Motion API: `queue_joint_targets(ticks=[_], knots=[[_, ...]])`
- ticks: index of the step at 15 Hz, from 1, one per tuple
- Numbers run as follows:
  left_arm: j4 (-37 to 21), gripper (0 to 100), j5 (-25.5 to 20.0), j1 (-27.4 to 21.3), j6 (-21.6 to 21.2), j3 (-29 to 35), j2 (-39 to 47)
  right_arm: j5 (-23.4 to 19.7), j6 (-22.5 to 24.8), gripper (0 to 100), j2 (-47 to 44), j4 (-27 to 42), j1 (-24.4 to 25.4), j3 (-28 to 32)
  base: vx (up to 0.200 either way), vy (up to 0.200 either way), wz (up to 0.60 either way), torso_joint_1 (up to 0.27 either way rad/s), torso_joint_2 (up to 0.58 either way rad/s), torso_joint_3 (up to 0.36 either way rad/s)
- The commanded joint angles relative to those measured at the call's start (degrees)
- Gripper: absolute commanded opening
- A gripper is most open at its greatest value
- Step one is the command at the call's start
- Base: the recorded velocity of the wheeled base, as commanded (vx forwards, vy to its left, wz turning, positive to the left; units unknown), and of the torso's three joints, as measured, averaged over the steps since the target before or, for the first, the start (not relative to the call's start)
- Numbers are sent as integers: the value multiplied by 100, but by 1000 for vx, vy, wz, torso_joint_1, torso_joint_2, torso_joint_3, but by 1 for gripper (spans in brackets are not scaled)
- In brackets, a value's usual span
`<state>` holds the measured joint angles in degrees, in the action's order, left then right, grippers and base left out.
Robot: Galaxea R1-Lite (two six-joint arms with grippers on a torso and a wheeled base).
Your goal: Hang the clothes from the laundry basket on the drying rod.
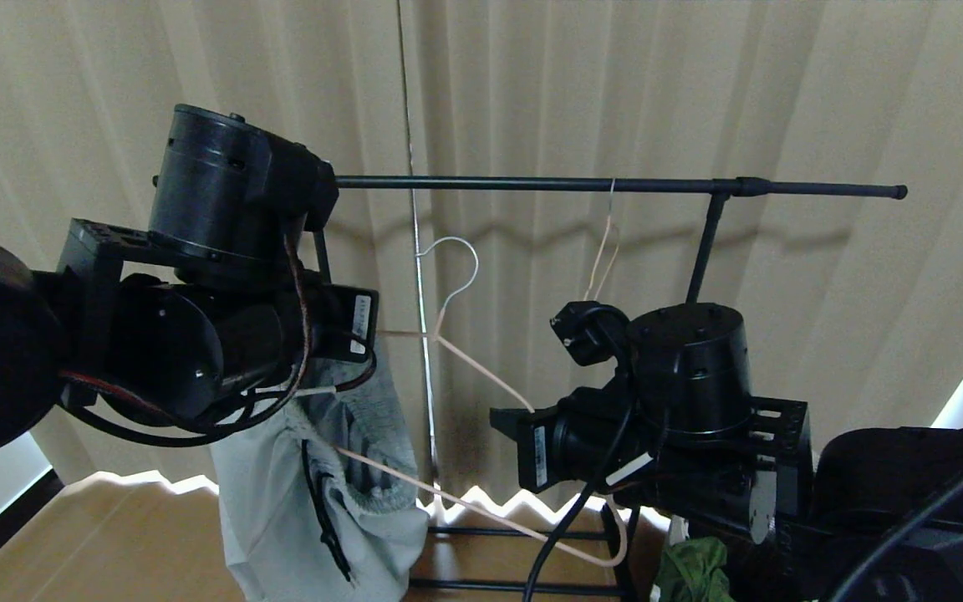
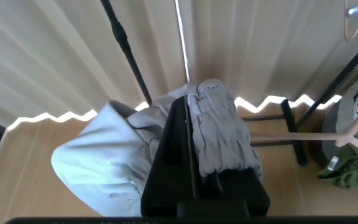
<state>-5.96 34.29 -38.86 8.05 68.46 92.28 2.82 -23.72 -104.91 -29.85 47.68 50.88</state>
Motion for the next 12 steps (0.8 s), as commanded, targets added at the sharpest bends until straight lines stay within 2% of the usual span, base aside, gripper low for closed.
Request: queue_joint_targets(ticks=[1,3,6,9,12], knots=[[7,0,25,204,-66,220,0,8,8,0,59,6,-30,-96,0,0,0,0,0,0],[-2,0,51,476,-312,361,-17,246,17,0,85,15,-30,-140,0,0,0,0,0,0],[-45,0,157,810,-866,282,-105,896,26,0,76,6,-233,-105,0,0,0,0,0,0],[-318,0,166,731,-919,264,-114,1081,61,0,76,-187,-575,-43,0,0,0,0,0,0],[-318,0,157,459,-840,290,-70,1081,131,0,15,-337,-593,-35,0,0,0,0,0,0]])
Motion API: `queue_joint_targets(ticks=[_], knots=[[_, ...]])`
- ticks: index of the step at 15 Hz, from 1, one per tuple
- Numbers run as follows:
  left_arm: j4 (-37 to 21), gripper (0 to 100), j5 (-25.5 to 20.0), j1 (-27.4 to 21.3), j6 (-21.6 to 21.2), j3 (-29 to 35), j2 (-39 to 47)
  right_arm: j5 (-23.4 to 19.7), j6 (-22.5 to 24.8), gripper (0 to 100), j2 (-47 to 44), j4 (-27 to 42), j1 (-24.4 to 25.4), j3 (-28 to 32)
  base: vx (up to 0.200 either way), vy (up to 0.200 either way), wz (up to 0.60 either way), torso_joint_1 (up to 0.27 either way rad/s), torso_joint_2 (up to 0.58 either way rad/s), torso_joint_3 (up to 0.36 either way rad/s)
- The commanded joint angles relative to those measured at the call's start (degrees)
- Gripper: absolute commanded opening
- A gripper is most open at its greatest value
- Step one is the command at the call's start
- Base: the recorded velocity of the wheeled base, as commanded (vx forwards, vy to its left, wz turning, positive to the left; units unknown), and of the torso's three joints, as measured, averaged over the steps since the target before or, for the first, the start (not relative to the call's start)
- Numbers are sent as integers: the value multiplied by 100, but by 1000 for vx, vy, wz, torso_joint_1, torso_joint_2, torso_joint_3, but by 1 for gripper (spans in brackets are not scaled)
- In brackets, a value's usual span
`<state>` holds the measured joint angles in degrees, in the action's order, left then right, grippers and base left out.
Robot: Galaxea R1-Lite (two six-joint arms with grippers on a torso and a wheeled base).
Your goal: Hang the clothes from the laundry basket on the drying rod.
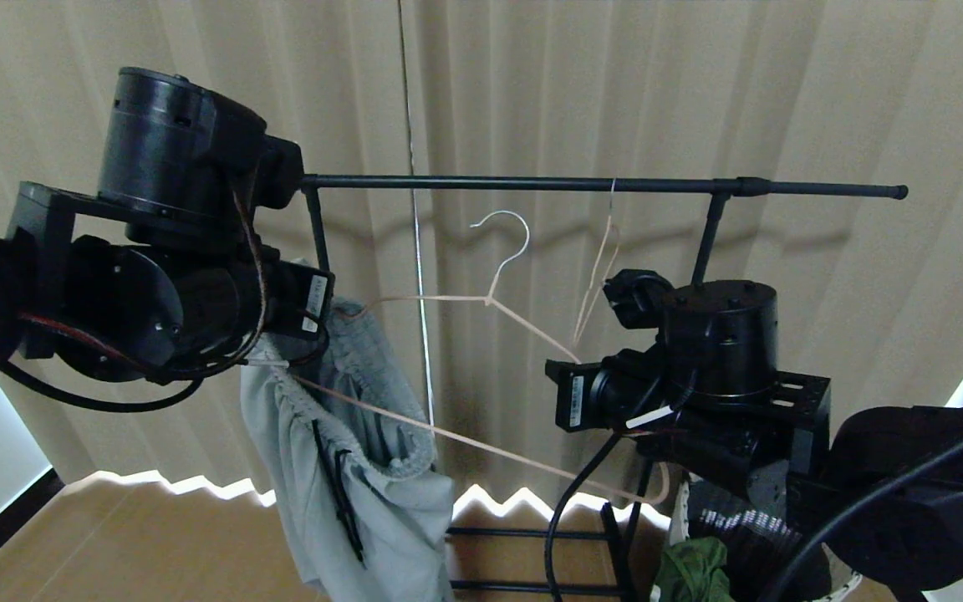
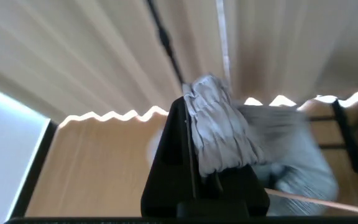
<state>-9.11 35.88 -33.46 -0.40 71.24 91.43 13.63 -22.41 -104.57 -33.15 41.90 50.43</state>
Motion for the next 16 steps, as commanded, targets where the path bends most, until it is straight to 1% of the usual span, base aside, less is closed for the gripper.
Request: queue_joint_targets(ticks=[1,3,5,6,8,9,11,14,16], knots=[[5,0,-2,-284,93,65,59,-1,17,0,-90,-78,-24,46,0,0,0,0,0,0],[14,0,-2,-442,357,303,288,-1,35,0,-204,-139,-15,107,0,0,0,0,0,0],[-3,0,-2,-538,752,733,630,-1,149,0,-310,-166,-15,195,0,0,0,0,0,0],[-3,0,-2,-556,840,812,718,-1,166,0,-345,-166,-15,230,0,0,0,0,0,0],[5,0,-2,-556,866,830,771,-1,166,0,-353,-175,-15,248,0,0,0,0,0,0],[41,0,-2,-565,963,847,885,-1,166,0,-380,-201,2,257,0,0,0,0,0,0],[41,0,-2,-565,998,883,938,-36,289,0,-389,-491,73,169,0,0,0,0,0,0],[41,0,-2,-512,981,1208,947,-53,641,0,-424,-966,152,-271,0,0,0,0,0,0],[41,0,-2,-459,928,1313,938,-53,790,0,-433,-1282,266,-561,0,0,0,0,0,0]])
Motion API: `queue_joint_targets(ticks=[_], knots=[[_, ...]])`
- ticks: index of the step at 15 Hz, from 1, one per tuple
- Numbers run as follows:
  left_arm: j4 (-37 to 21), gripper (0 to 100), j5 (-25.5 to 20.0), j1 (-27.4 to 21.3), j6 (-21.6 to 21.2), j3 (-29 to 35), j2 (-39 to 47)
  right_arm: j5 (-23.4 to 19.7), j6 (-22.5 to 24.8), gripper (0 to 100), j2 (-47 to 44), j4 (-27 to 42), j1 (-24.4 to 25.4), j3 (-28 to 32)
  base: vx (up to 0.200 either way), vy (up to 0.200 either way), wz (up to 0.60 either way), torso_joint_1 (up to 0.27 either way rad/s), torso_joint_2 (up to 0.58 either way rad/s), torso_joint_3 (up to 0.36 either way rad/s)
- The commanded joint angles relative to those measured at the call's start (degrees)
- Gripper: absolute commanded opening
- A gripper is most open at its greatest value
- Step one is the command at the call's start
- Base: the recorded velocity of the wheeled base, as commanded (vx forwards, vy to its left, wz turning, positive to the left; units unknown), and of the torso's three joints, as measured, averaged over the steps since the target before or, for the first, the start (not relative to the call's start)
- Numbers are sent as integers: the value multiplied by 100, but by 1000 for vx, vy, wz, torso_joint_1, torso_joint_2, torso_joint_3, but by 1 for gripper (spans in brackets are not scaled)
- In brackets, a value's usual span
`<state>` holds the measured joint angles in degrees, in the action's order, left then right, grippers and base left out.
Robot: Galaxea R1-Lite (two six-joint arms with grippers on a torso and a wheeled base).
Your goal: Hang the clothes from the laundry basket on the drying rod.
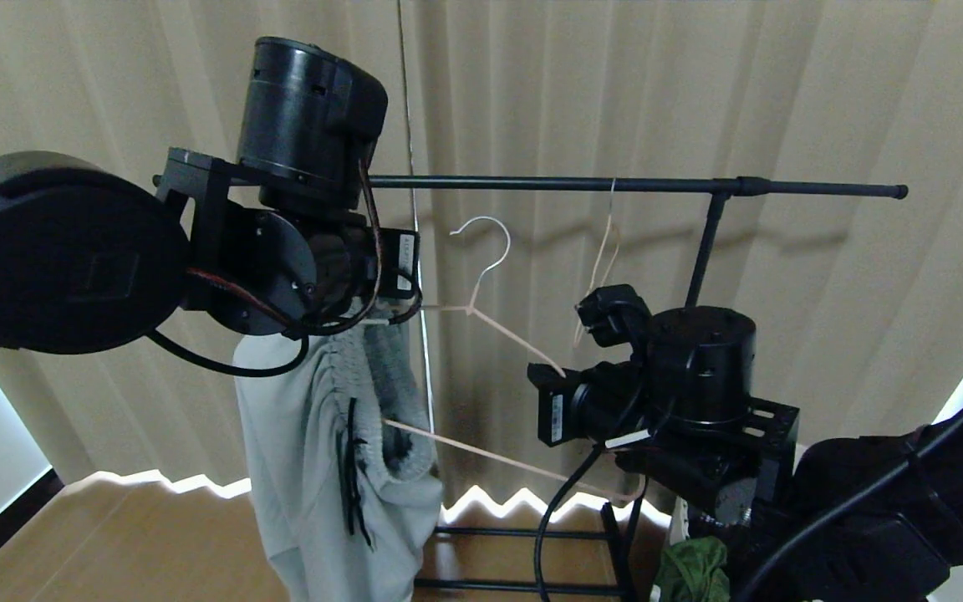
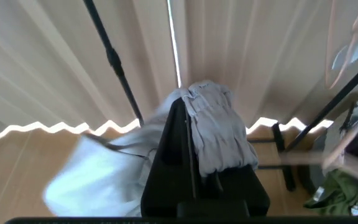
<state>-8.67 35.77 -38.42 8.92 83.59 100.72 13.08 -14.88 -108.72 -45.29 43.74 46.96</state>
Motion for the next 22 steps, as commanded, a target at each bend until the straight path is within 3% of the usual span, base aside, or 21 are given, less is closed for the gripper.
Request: queue_joint_targets(ticks=[1,5,8,16,20,22], knots=[[-3,0,18,63,-40,78,9,2,100,0,-18,-112,117,-292,0,0,0,0,0,0],[-21,0,44,151,-49,17,-26,45,135,0,-150,-147,108,-231,0,0,0,0,0,0],[-47,0,53,-86,-66,-89,-26,89,161,0,-405,-455,91,-99,0,0,0,0,0,0],[14,0,44,-816,-75,-97,-44,72,232,0,-572,-437,91,244,0,0,0,0,0,0],[23,0,36,-860,-75,-124,-79,72,267,0,-563,-419,56,296,0,0,0,0,0,0],[23,0,9,-877,-303,-396,-430,72,504,0,-572,-437,-331,437,0,0,0,0,0,0]])
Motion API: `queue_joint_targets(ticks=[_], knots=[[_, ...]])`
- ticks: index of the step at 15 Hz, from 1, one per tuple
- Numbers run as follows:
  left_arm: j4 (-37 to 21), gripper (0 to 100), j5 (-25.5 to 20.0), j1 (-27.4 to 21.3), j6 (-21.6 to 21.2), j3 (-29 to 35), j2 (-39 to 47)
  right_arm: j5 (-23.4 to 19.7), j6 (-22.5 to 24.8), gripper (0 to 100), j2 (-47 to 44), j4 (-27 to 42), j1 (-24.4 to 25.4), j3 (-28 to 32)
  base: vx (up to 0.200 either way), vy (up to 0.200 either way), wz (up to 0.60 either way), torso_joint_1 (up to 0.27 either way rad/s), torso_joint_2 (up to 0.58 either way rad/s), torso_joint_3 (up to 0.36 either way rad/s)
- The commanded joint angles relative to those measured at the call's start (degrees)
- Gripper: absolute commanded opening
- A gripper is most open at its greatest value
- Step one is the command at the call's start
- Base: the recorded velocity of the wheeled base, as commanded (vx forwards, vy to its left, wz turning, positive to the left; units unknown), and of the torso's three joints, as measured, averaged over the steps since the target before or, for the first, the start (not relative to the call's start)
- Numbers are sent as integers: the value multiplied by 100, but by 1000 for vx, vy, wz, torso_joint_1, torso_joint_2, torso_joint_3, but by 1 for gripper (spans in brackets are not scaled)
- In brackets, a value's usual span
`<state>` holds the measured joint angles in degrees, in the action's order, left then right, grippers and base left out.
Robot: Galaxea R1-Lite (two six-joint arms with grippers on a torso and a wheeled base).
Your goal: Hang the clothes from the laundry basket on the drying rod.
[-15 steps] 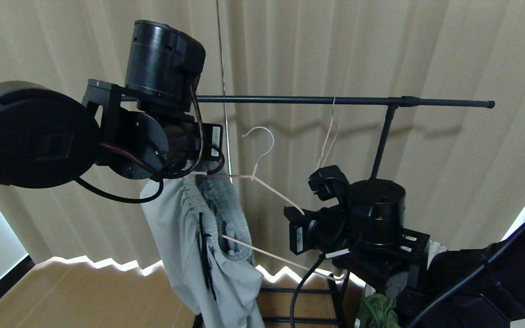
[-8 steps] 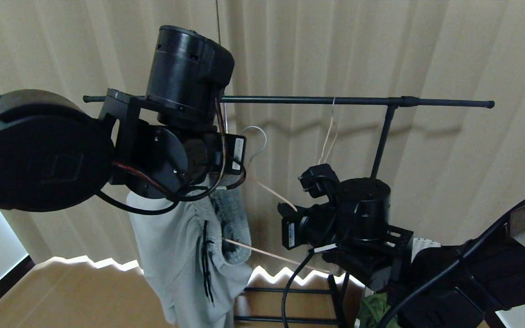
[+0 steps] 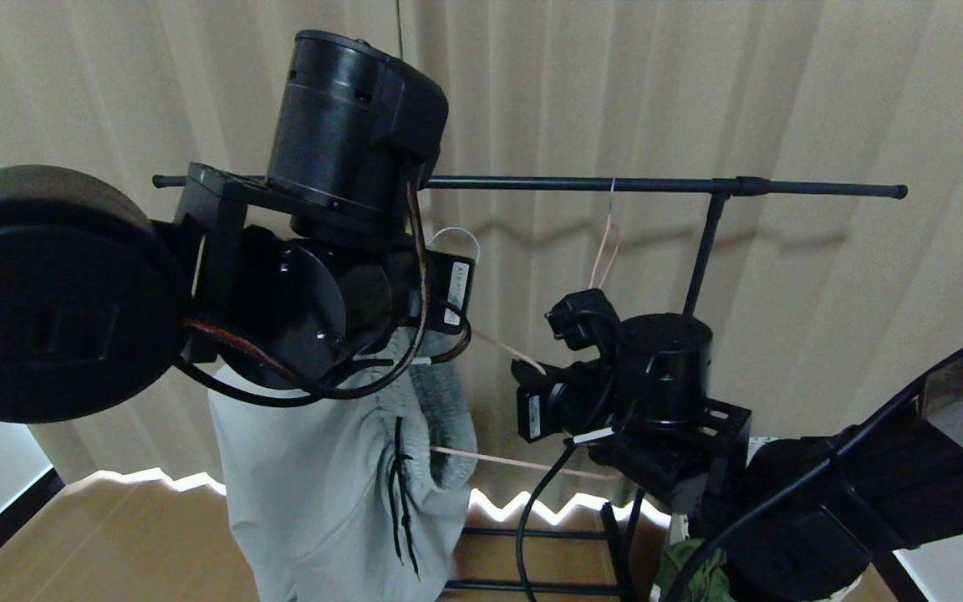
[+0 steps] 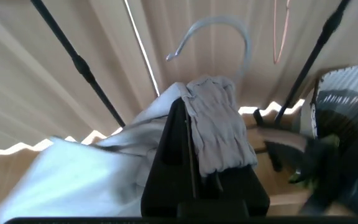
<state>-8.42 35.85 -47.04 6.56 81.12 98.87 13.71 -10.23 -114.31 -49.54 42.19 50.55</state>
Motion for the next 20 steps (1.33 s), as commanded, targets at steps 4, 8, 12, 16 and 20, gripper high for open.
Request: queue_joint_targets(ticks=[4,8,12,16,20], knots=[[34,0,-61,-24,-480,-949,-693,8,267,0,-12,-20,-554,306,0,0,0,0,0,0],[403,0,-439,-182,-480,-1283,-649,8,267,0,23,-38,-572,376,0,0,0,0,0,0],[675,0,-1256,-174,-489,-1493,-667,8,364,0,40,-328,-519,359,0,0,0,0,0,0],[790,0,-1300,-59,-480,-1783,-684,17,408,0,137,-363,-519,323,0,0,0,0,0,0],[1405,0,-1309,125,-498,-2197,-693,17,522,0,128,-592,-449,297,0,0,0,0,0,0]])
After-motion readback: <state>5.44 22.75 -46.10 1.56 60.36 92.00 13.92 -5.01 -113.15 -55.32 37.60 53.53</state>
